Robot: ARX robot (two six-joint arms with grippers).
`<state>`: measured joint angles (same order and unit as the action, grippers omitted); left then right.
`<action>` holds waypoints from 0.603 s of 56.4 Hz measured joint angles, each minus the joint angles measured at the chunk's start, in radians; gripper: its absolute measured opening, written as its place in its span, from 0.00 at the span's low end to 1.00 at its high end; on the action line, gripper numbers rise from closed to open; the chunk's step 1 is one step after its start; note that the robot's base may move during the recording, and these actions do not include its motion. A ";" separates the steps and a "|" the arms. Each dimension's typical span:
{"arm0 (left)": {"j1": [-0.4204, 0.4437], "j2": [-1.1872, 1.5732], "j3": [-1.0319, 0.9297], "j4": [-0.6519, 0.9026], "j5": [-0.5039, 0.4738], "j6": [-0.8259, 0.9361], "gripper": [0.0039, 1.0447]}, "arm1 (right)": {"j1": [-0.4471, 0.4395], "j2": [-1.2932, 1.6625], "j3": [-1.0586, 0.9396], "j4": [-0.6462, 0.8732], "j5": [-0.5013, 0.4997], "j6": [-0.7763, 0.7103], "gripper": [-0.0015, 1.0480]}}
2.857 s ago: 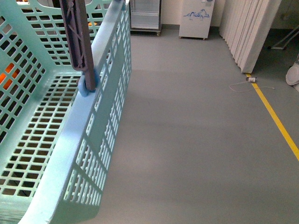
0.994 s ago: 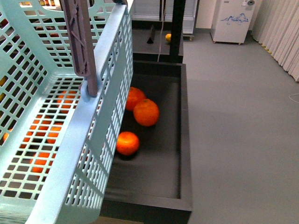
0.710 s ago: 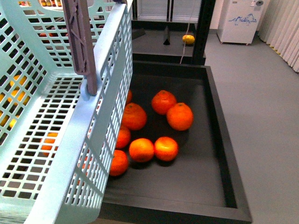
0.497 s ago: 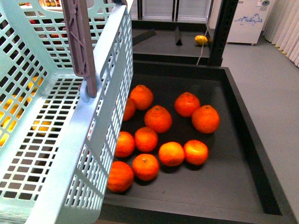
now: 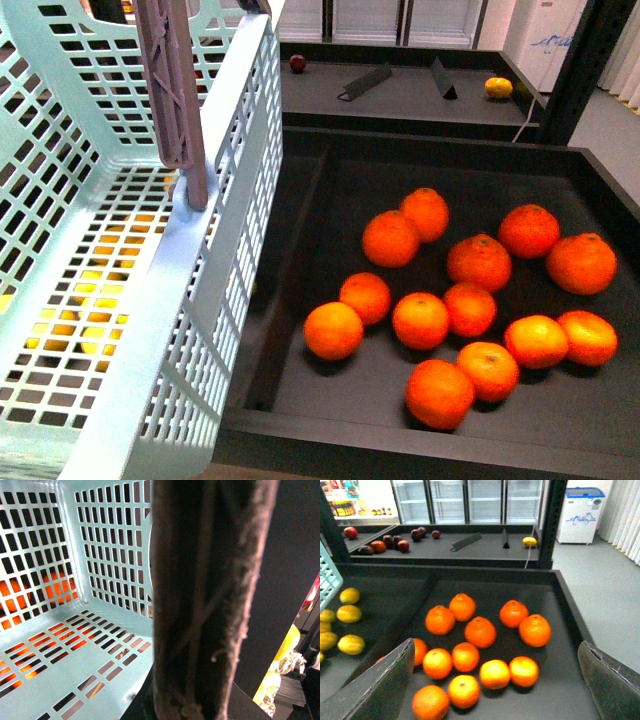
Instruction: Pick lemon and mango into basket
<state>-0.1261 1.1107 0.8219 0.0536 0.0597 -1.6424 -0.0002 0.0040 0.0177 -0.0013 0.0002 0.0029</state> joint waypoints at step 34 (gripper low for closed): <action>0.000 0.000 -0.001 0.000 0.003 -0.001 0.05 | 0.000 -0.001 0.000 0.000 0.001 0.000 0.92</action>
<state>-0.1261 1.1103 0.8207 0.0536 0.0624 -1.6432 -0.0002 0.0032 0.0177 -0.0013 0.0010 0.0029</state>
